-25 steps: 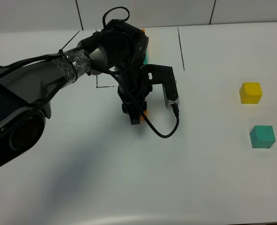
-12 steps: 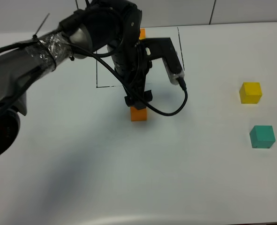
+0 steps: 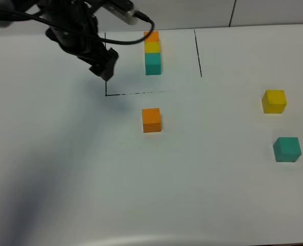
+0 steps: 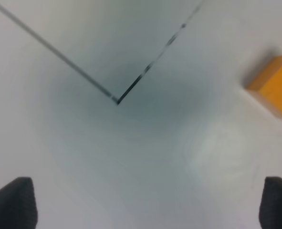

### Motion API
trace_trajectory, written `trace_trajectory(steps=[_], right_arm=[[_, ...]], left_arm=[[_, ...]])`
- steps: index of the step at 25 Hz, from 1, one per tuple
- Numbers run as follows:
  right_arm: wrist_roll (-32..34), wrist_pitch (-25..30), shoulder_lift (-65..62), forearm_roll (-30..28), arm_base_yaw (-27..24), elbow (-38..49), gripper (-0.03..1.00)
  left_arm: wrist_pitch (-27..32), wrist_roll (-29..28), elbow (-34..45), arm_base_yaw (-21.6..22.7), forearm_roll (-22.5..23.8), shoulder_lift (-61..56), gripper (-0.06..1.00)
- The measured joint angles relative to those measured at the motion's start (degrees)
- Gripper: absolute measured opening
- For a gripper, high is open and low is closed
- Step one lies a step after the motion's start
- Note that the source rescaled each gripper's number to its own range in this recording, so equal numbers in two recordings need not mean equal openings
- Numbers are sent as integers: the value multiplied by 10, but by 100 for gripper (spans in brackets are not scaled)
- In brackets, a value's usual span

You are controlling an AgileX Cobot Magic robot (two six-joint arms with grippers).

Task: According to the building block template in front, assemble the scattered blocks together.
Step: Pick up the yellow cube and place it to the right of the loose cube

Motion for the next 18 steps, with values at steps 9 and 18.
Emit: trace_trajectory(steps=[9,18], right_arm=[[0,0,0,0,0,0,72],[0,0,0,0,0,0,72]], left_arm=[[-108,-45,208,117,-8,-185,100],[-131,-115,380,128,-9,-428,100]])
